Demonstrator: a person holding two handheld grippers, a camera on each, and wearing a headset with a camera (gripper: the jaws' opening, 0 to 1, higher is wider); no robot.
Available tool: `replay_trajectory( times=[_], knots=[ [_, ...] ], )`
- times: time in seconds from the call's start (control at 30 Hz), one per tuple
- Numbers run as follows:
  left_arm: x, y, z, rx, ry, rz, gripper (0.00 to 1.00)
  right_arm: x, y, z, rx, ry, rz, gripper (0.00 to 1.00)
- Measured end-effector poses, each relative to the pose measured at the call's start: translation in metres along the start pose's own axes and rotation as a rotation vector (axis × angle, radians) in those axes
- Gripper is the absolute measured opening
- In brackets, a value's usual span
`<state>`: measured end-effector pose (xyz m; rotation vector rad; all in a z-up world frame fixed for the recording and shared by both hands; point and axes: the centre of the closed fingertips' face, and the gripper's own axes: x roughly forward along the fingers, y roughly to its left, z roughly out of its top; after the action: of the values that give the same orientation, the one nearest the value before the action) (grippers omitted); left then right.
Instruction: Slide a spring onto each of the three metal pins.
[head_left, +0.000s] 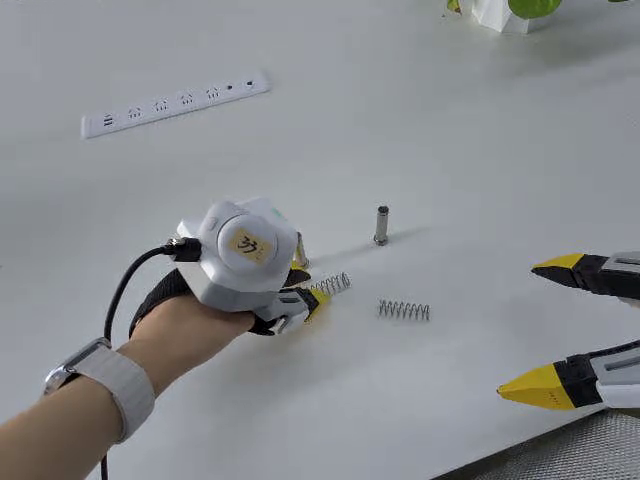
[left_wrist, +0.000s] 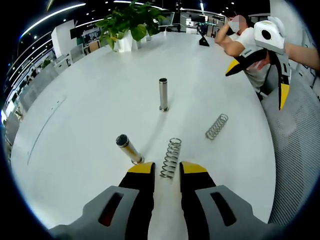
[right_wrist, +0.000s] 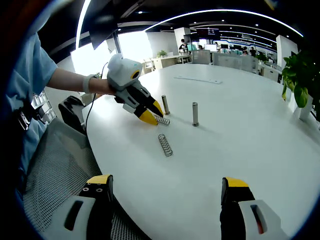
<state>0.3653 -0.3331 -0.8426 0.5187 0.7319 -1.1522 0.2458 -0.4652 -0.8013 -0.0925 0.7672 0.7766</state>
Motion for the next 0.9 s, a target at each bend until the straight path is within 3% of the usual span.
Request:
replay_trajectory(
  times=[0.27, 0.9],
  knots=[
    [-0.0005, 0.0011, -0.0019, 0.022, 0.011, 0.008, 0.10, 0.0008, 0.0008, 0.0019, -0.002, -0.003, 0.001, 0.89],
    [0.0001, 0.0021, -0.0034, 0.027, 0.032, 0.004, 0.07, 0.0020, 0.0032, 0.0033, -0.003, -0.005, 0.003, 0.88]
  ],
)
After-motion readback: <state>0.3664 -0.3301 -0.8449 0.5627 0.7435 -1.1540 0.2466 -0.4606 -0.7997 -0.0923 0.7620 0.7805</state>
